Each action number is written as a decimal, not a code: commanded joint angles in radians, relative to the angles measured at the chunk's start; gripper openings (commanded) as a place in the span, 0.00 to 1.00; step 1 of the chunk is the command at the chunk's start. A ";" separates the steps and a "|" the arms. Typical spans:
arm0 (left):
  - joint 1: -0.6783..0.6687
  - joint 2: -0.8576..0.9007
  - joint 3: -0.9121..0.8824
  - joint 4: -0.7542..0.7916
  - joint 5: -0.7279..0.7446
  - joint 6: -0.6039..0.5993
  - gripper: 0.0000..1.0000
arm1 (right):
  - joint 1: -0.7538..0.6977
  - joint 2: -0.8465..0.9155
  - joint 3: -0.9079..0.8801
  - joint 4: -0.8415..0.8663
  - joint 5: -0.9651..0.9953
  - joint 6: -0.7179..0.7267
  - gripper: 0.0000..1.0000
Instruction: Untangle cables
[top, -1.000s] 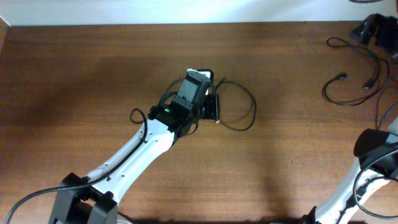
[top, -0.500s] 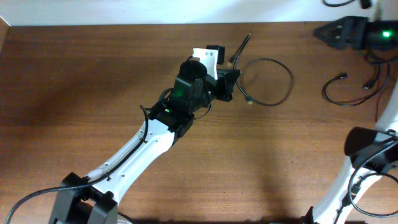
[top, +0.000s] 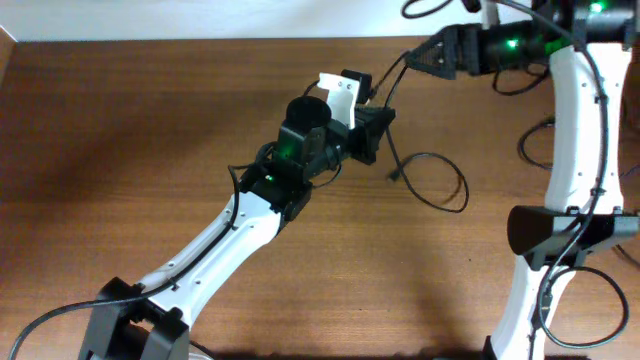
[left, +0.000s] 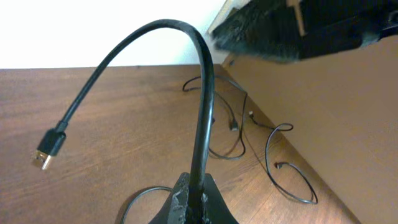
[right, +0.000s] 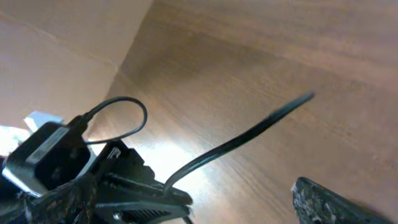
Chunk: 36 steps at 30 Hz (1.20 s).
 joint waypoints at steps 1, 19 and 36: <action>-0.005 -0.009 0.007 0.023 -0.052 0.027 0.00 | 0.035 0.000 -0.003 -0.005 0.045 0.179 0.98; -0.008 -0.009 0.007 0.090 -0.015 0.019 0.00 | 0.137 0.000 -0.003 0.011 0.184 0.270 0.04; -0.006 -0.009 0.007 0.010 0.060 0.032 0.99 | 0.135 0.000 -0.003 0.093 0.350 0.267 0.04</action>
